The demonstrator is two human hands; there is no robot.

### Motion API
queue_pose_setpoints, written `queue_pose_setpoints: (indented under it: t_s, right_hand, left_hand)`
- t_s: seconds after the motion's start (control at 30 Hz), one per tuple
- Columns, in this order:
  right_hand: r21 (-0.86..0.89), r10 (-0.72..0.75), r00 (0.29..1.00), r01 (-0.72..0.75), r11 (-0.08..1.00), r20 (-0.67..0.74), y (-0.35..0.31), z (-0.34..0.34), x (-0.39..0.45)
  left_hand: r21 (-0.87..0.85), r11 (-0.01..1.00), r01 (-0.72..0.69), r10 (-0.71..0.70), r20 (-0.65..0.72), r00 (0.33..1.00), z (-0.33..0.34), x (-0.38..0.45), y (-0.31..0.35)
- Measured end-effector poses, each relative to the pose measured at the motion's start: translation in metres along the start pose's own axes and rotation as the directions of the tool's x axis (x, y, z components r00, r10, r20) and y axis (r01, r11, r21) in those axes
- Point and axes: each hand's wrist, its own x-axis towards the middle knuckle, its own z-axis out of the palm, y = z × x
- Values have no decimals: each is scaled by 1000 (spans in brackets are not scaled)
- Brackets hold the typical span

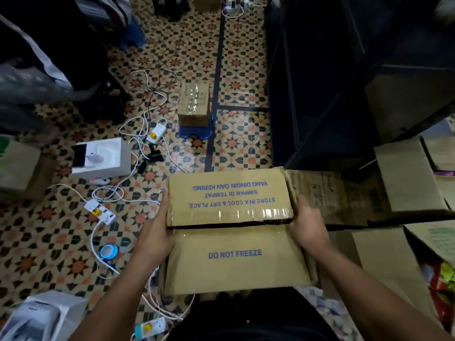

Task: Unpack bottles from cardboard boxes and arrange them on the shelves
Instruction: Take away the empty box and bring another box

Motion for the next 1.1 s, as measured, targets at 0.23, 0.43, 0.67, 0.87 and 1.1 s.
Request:
queue_pose_setpoints:
  t_s: [0.23, 0.43, 0.67, 0.87, 1.1]
  right_hand:
    - [25, -45, 996, 47, 999, -83, -43, -20, 44]
    - [38, -27, 993, 31, 999, -113, -81, -39, 122]
    - [40, 8, 989, -3, 999, -147, -125, -78, 239]
    - [58, 47, 975, -36, 998, -215, -156, -113, 319]
    - [146, 148, 955, -113, 983, -257, -186, -143, 404]
  left_hand:
    - [14, 999, -48, 49, -9, 999, -44, 60, 25]
    - [35, 995, -91, 91, 23, 996, -78, 159, 61]
    - [85, 986, -146, 144, 33, 989, -114, 281, 128]
    - [72, 974, -215, 214, 25, 977, -145, 370, 185]
    - [91, 938, -334, 326, 90, 941, -174, 491, 253]
